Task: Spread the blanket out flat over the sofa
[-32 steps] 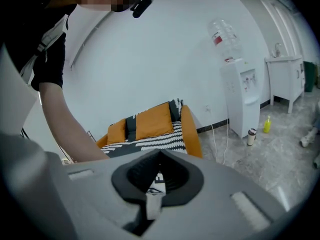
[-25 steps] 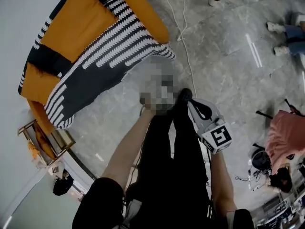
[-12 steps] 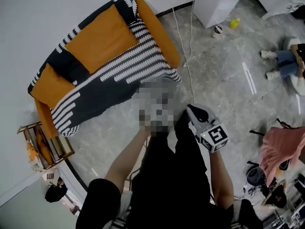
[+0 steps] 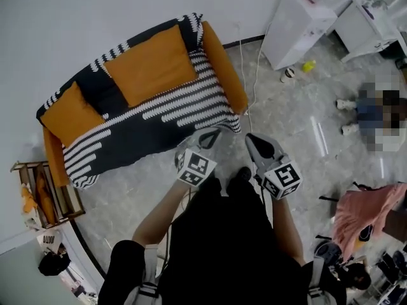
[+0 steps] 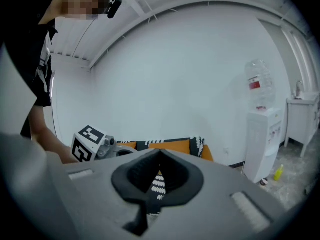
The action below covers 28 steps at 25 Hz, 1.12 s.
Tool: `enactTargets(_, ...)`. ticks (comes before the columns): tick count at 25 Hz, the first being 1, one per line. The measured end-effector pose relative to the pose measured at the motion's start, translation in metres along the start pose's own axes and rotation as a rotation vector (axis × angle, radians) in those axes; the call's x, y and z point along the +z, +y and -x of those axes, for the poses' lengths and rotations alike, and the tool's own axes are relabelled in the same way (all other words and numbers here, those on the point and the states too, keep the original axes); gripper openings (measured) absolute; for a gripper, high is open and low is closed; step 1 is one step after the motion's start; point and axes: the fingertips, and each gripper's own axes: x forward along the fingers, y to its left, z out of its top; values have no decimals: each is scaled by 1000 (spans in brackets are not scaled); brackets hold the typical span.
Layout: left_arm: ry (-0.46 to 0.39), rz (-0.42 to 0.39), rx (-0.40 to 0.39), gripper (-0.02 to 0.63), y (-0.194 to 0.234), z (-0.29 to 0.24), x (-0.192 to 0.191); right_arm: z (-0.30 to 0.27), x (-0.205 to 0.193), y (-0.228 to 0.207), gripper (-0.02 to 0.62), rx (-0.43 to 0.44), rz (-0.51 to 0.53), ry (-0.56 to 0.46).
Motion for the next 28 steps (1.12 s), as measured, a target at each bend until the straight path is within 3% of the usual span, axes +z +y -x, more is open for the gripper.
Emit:
enactTargets(5,-146,34,29,12,30,47,41,-22,36,20,2,-17,12,-66)
enactTargets(12,-279,113,46,12,51,102,79,-38,69,56,2,30,55,-107)
enactTargets(19,-361,189,7,12,58,144,98,-52,86,89,2,73,81,-135)
enactTargets(28,-399,235,8,12,62,156,99,-59,79,116,2,109,88,-111)
